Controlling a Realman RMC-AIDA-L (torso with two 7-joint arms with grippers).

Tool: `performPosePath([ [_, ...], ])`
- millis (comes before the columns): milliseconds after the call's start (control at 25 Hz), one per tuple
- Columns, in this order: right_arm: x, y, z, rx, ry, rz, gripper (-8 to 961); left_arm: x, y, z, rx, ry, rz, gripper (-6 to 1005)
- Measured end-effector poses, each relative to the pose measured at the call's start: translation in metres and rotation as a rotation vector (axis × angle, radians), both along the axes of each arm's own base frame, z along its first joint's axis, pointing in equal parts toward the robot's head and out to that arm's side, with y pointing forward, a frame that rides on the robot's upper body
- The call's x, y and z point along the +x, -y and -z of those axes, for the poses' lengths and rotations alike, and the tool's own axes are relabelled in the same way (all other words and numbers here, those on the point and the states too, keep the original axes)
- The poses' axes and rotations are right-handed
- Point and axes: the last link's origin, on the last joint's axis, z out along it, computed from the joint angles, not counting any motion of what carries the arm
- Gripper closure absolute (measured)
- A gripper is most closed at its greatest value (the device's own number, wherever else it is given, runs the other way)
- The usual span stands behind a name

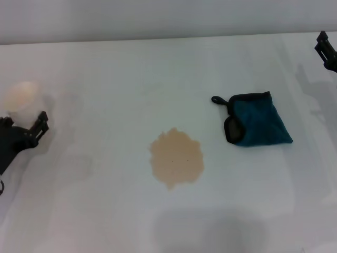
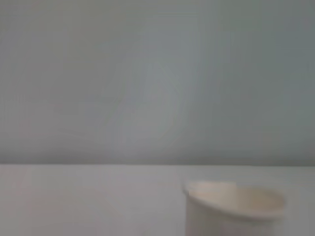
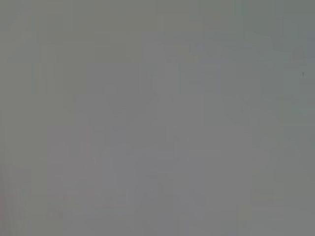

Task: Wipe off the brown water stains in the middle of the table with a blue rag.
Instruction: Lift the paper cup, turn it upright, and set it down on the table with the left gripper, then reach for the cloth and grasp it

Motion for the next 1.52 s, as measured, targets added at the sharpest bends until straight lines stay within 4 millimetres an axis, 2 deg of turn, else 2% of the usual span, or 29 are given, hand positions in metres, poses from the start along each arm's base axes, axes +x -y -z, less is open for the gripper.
performPosePath([
  [80,0.001,0.001,0.0,0.0,0.0,0.002,127,-0.001,0.002,0.002,-0.006,0.006,-0.008,436],
  [280,0.001,0.002,0.0,0.0,0.0,0.004,127,-0.001,0.005,0.004,-0.009,0.013,-0.012,308],
  [480,0.001,0.002,0.001,-0.001,-0.001,0.005,126,0.002,0.004,0.008,-0.028,0.011,0.002,106],
  [960,0.001,0.004,0.001,0.0,-0.004,0.002,126,-0.001,0.014,0.013,-0.042,0.031,-0.015,106],
  [1280,0.001,0.004,0.002,-0.001,-0.005,0.002,127,-0.003,0.035,0.009,-0.007,0.083,0.02,106],
  [1520,0.002,0.004,0.001,0.001,-0.003,0.002,127,-0.007,0.062,0.004,0.026,0.134,0.052,106],
])
